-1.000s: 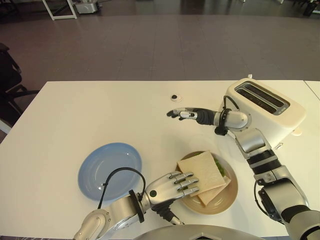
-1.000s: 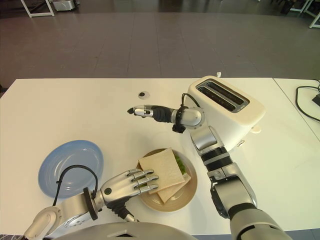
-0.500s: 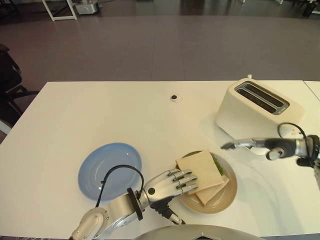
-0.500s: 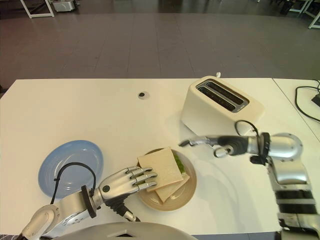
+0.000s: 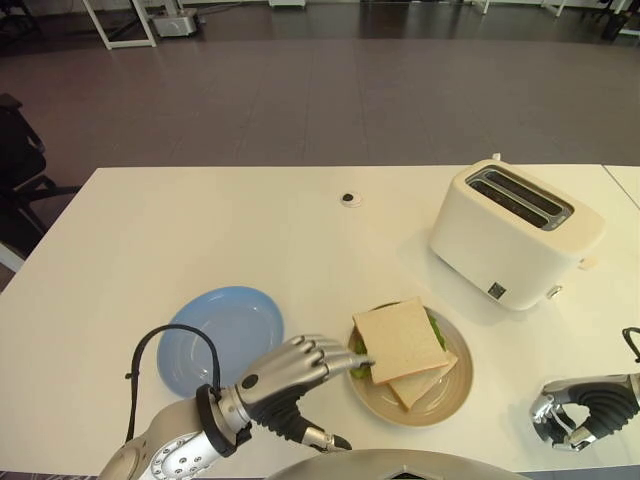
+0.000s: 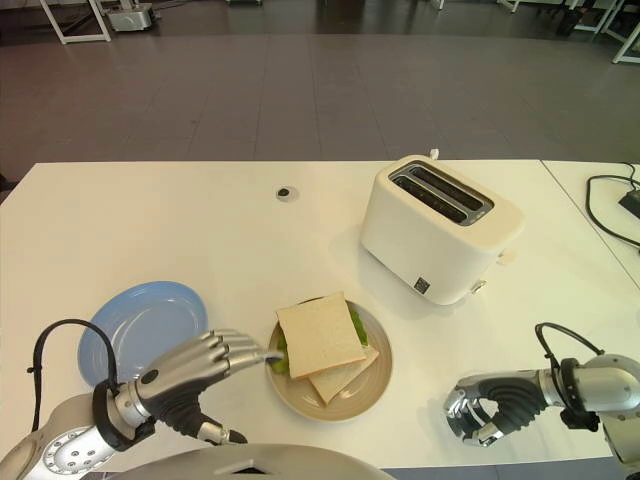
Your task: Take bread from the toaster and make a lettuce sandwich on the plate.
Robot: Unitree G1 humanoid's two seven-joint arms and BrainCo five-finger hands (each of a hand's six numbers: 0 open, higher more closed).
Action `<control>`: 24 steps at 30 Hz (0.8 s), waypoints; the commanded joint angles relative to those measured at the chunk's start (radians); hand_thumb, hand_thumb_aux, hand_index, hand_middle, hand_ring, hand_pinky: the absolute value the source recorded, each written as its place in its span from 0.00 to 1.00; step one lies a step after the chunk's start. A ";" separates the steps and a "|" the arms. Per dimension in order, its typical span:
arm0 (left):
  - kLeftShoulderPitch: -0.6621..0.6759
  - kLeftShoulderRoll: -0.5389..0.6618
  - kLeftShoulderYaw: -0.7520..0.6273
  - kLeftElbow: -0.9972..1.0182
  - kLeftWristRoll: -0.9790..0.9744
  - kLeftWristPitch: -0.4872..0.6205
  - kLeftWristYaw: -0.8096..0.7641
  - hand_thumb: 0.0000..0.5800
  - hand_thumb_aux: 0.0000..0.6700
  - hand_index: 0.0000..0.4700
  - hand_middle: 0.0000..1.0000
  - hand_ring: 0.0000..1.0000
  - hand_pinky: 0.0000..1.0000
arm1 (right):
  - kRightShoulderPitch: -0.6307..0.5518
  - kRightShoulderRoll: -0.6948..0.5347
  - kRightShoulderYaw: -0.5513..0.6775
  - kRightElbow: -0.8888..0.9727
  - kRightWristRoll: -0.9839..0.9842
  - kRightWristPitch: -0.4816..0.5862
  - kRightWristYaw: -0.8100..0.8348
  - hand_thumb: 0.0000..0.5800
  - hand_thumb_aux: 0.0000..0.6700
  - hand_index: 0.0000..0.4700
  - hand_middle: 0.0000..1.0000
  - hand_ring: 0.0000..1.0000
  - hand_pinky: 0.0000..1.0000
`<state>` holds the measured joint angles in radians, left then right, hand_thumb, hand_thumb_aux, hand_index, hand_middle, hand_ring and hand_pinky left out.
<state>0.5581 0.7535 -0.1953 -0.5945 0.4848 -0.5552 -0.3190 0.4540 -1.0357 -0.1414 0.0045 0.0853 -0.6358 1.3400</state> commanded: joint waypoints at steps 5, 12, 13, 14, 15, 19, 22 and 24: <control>0.013 0.018 -0.092 0.077 0.221 0.028 -0.127 1.00 1.00 1.00 1.00 1.00 1.00 | 0.030 0.184 0.190 -0.106 -0.302 -0.186 -0.269 1.00 1.00 1.00 1.00 1.00 1.00; -0.095 -0.080 -0.205 0.215 0.525 0.010 0.009 1.00 1.00 1.00 1.00 1.00 1.00 | -0.090 0.284 0.305 0.052 -0.557 -0.326 -0.519 1.00 1.00 1.00 1.00 1.00 1.00; -0.109 -0.092 -0.211 0.228 0.550 0.016 0.032 1.00 1.00 1.00 1.00 1.00 1.00 | -0.116 0.305 0.316 0.067 -0.587 -0.320 -0.558 1.00 1.00 1.00 1.00 1.00 1.00; -0.121 -0.101 -0.214 0.237 0.567 0.024 0.052 1.00 1.00 1.00 1.00 1.00 1.00 | -0.141 0.323 0.326 0.081 -0.613 -0.313 -0.594 1.00 1.00 1.00 1.00 1.00 1.00; -0.131 -0.108 -0.212 0.243 0.576 0.031 0.068 1.00 1.00 1.00 1.00 1.00 1.00 | -0.167 0.343 0.338 0.097 -0.639 -0.302 -0.629 1.00 1.00 1.00 1.00 1.00 1.00; -0.197 -0.122 -0.177 0.297 0.588 0.073 0.130 1.00 1.00 1.00 1.00 1.00 1.00 | -0.261 0.412 0.401 0.175 -0.729 -0.248 -0.749 1.00 1.00 1.00 1.00 1.00 1.00; -0.274 -0.128 -0.145 0.369 0.592 0.107 0.194 1.00 1.00 1.00 1.00 1.00 1.00 | -0.332 0.454 0.447 0.234 -0.787 -0.202 -0.832 1.00 1.00 1.00 1.00 1.00 1.00; -0.319 -0.131 -0.142 0.412 0.592 0.117 0.230 1.00 1.00 1.00 1.00 1.00 1.00 | -0.388 0.481 0.474 0.281 -0.804 -0.170 -0.877 1.00 1.00 1.00 1.00 1.00 1.00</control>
<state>0.2695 0.6073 -0.3461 -0.2656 1.0244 -0.4776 -0.0923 0.0868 -0.5750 0.2726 0.1684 -0.5784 -0.9191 0.4575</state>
